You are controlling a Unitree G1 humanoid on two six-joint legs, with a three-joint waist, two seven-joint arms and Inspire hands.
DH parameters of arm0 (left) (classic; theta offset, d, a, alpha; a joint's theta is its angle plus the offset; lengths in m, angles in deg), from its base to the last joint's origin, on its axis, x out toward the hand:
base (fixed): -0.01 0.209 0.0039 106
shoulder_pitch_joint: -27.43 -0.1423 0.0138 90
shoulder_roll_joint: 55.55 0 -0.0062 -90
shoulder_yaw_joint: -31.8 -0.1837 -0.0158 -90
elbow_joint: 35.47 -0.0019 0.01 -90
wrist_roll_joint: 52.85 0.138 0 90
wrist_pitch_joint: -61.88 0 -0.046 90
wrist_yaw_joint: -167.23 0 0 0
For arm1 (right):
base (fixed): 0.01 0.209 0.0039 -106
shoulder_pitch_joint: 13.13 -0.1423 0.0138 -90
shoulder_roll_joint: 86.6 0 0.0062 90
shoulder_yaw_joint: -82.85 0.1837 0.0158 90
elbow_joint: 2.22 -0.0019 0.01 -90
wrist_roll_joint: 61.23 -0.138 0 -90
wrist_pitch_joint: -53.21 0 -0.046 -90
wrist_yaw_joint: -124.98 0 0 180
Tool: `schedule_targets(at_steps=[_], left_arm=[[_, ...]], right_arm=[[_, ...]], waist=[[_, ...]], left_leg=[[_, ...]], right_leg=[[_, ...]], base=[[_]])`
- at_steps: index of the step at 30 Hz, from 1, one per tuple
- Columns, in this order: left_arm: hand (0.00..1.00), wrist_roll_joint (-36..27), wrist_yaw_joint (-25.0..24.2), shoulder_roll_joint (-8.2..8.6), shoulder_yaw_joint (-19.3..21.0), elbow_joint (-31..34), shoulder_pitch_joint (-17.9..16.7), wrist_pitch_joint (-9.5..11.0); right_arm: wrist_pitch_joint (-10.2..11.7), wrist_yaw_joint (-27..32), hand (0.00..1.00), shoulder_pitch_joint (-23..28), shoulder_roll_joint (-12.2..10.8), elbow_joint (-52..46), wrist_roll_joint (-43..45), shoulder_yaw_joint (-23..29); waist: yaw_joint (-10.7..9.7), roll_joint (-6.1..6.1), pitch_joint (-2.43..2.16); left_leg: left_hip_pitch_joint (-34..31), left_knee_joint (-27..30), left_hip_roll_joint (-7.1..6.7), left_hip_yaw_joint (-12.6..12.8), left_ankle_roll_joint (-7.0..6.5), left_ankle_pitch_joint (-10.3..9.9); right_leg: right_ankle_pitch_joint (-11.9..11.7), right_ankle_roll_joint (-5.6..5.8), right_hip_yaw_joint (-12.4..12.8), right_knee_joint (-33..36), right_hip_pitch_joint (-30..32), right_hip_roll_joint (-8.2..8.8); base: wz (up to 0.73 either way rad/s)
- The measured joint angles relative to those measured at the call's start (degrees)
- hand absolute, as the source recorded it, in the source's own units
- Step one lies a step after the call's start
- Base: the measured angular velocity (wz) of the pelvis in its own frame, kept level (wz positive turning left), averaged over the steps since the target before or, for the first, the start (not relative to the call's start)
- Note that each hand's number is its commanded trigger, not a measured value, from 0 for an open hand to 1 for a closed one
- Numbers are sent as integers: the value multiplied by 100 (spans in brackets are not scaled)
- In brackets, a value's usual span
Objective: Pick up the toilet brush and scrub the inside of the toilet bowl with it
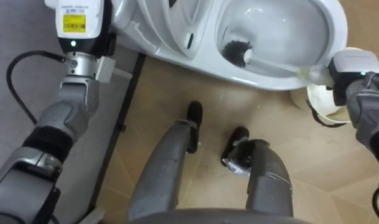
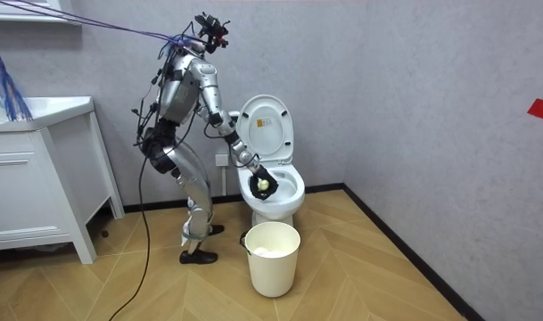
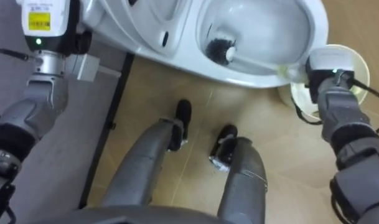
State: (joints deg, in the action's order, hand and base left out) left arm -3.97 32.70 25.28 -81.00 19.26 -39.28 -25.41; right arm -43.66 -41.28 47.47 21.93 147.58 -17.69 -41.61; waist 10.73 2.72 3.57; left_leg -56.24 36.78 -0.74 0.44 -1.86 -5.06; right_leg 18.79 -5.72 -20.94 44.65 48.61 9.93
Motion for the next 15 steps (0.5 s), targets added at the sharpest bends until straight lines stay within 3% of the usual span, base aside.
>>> schedule_targets(at_steps=[4, 8, 15], left_arm=[[0, -172, 141, -212, -219, 149, 181, 22], [0, -194, 259, -280, -233, 328, 208, 23], [0, -207, 438, -487, -206, 483, 173, -72]], right_arm=[[-82, 70, 100, -292, 60, 27, -390, -187], [-150, 175, 100, -414, 78, 68, -955, -200], [-144, 378, 100, -537, 34, 84, -2858, -83]], waist=[[77, 36, 16], [125, 34, 19], [65, -50, 68]], left_leg=[[-342, 307, -19, -105, 38, -98], [-601, 458, -104, -121, 47, -105], [-752, 682, -102, -129, 76, -193]], right_leg=[[169, -74, -111, 333, 251, 77], [268, -102, -130, 585, 505, 160], [385, -158, -119, 833, 657, 203]], base=[[13], [12], [1]])
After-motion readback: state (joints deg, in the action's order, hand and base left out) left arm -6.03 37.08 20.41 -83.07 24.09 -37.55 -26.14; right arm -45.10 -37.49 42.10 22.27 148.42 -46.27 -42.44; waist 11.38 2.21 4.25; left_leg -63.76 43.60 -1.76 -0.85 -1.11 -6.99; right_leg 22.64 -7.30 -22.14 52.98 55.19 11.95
